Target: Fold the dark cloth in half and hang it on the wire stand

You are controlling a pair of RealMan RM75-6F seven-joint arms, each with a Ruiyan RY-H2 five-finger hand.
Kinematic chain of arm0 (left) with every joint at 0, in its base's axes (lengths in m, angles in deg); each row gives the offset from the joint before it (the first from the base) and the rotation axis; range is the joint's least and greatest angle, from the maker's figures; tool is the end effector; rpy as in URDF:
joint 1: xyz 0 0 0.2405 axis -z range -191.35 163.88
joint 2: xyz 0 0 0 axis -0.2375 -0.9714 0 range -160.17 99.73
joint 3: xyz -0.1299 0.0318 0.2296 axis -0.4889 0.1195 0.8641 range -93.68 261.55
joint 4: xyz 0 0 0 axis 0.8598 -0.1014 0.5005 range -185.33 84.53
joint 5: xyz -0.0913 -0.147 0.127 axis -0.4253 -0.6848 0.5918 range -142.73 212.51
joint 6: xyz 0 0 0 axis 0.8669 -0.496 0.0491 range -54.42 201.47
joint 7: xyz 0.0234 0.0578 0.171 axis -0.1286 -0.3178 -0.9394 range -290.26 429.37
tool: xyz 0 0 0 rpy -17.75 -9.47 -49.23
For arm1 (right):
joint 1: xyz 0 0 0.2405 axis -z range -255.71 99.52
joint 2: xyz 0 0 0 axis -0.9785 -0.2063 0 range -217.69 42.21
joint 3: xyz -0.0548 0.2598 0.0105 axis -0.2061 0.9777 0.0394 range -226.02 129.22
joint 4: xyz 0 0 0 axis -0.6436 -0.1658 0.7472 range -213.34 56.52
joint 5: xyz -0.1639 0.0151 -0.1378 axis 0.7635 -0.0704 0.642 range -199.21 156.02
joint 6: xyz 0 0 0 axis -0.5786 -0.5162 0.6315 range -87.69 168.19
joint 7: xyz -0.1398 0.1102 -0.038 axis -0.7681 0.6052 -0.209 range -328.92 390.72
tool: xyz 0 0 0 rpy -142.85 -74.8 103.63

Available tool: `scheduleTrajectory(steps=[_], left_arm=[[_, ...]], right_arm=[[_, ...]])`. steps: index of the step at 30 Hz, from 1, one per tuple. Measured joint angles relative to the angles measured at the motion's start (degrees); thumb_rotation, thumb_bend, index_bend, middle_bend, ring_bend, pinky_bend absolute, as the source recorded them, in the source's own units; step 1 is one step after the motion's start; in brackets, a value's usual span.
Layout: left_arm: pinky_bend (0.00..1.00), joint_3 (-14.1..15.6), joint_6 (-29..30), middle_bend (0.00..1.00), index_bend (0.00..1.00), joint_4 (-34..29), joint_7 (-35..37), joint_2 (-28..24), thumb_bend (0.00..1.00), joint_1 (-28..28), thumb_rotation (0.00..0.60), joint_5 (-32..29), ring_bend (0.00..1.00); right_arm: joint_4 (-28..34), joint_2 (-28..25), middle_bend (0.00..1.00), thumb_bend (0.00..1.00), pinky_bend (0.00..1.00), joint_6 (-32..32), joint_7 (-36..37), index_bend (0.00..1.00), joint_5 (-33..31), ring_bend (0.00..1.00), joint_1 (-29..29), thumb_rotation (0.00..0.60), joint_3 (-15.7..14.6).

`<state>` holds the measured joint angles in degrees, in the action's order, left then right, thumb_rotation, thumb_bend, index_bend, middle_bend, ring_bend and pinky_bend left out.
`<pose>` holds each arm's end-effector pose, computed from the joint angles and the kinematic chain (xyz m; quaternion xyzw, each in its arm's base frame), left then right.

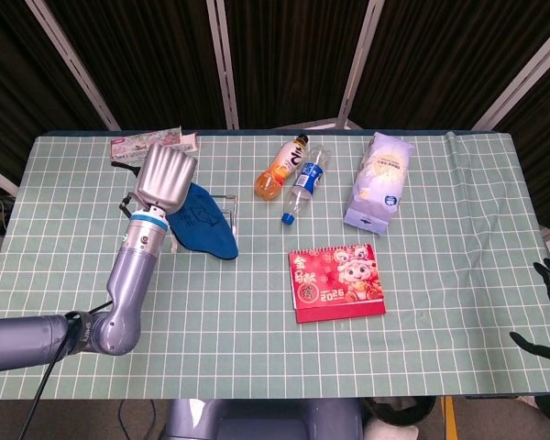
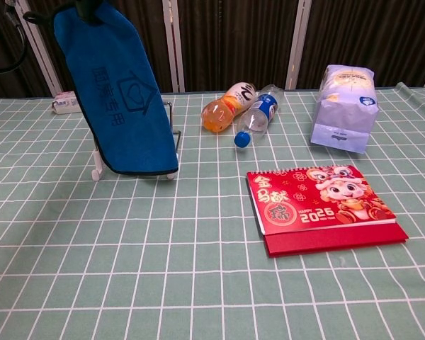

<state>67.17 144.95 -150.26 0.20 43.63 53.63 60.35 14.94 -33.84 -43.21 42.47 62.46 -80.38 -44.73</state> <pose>-0.0215 0.4575 0.0931 -0.7236 -0.1484 -0.2376 0.6309 -0.3426 -0.2085 0.2190 0.5636 -0.4204 0.3836 0.5987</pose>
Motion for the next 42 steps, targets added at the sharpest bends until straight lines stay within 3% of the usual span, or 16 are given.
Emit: scheduleTrajectory(steps=[11,13,15,35,42], left_arm=[[1.00,0.9,-7.6,0.99,0.88,7.5,-0.1,1.2,0.68,3.0,0.600,-1.4,0.93],[1.00,1.0,-9.3,0.99,0.88,8.9,0.5,1.6,0.68,3.5,0.600,-1.4,0.93],[1.00,1.3,-11.1,0.99,0.88,11.1,1.3,2.4,0.68,4.1,0.600,-1.1,0.93],[1.00,2.9,-24.5,0.99,0.88,35.1,9.7,11.7,0.68,10.1,0.600,2.3,0.93],[1.00,3.8,-27.0,0.99,0.88,36.7,12.0,12.6,0.68,10.0,0.600,0.6,0.92]], right_arm=[[0.0,0.5,0.00,0.00,0.00,1.6,-1.3,0.08,-1.6,0.00,-0.6,0.600,0.3],[-0.1,0.6,0.00,0.00,0.00,1.9,-1.5,0.05,-2.0,0.00,-0.6,0.600,0.4],[-0.1,0.7,0.00,0.00,0.00,2.3,-1.7,0.00,-2.6,0.00,-0.8,0.600,0.5],[-0.7,1.8,0.00,0.00,0.00,5.3,-3.4,0.00,-7.0,0.00,-1.2,0.600,1.1],[-0.6,1.8,0.00,0.00,0.00,5.3,-3.6,0.00,-6.8,0.00,-1.1,0.600,1.1]])
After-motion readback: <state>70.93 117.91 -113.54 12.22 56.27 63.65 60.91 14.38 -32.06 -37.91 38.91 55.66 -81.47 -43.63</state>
